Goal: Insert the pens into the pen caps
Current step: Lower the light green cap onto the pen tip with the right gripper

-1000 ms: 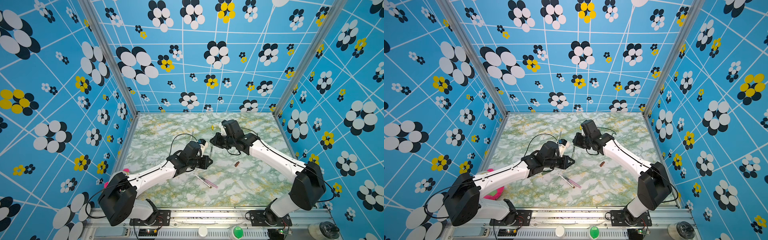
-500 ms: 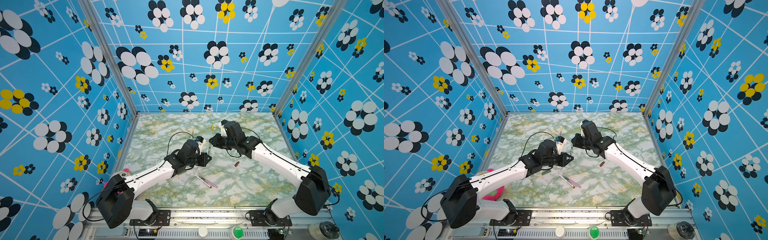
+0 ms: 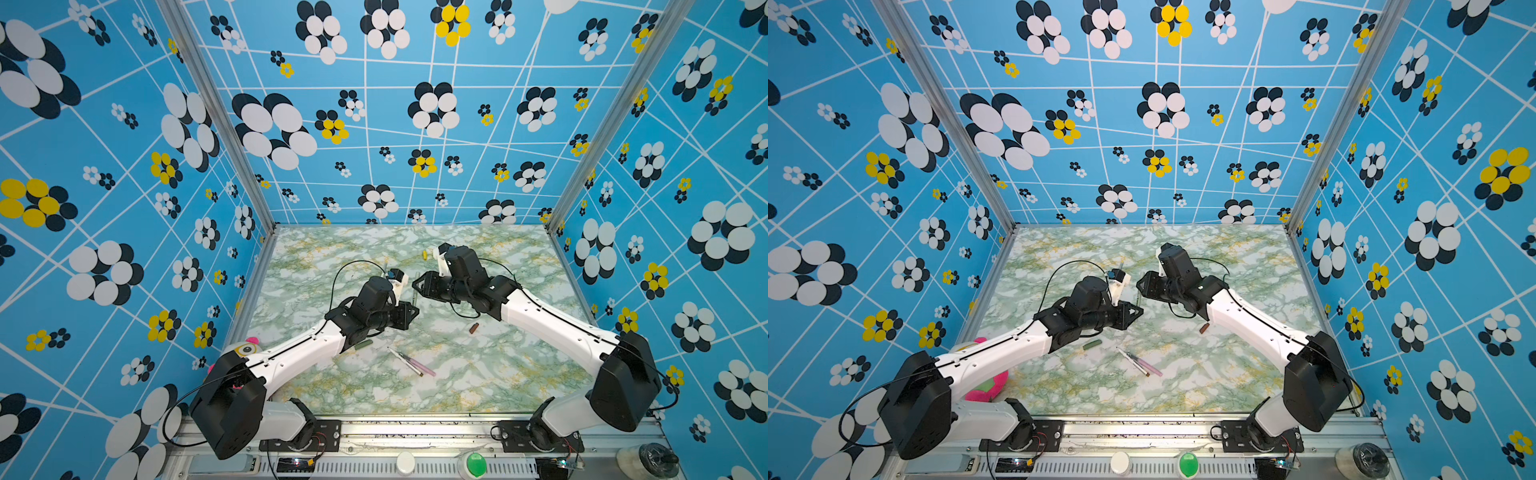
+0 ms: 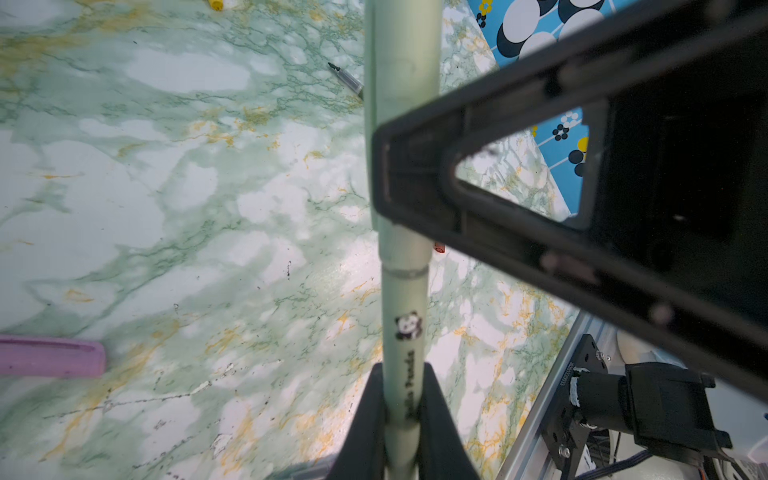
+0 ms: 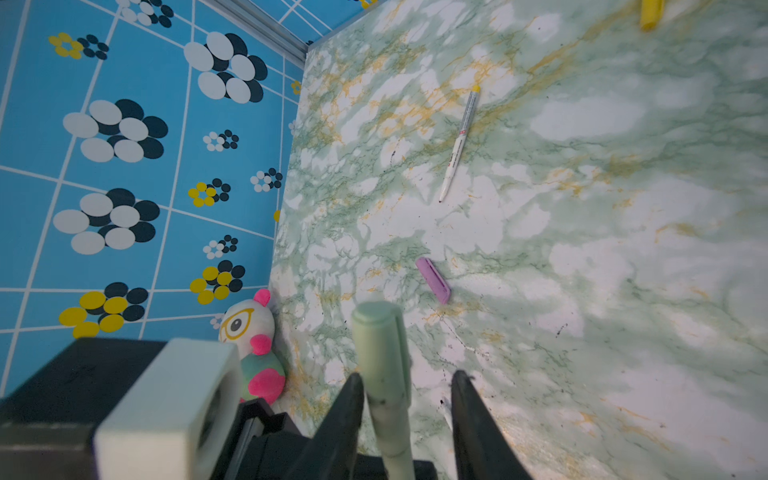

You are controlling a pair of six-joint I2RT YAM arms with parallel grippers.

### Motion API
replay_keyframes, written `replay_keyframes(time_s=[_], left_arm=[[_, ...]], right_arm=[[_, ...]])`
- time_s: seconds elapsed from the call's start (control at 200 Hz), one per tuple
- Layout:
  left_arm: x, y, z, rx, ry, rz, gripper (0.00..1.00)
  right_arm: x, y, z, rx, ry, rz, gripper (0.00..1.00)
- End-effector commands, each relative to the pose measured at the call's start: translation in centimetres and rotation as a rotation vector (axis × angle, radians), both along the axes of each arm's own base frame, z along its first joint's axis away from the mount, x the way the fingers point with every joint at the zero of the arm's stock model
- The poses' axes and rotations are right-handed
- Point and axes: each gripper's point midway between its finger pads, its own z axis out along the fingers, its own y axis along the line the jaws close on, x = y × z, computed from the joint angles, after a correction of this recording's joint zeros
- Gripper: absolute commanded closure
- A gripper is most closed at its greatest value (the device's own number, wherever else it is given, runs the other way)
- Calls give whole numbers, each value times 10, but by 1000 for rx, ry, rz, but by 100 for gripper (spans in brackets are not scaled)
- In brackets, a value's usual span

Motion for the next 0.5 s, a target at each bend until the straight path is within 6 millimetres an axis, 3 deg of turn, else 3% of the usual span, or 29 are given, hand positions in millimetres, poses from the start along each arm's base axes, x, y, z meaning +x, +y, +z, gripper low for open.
replay_keyframes(time_s=[0.0,0.195,0.495], left_arm=[[4,6,16,42,-92,-18,100],[4,19,6,136,-122,-12,100],[7,23,5,167,-143,10,100]], right_arm=[[-3,-7,28,-14,-48,-10,54],[4,-13,46,-38,-67,-52,47],[17,-6,41,-59,-40,-71,48]])
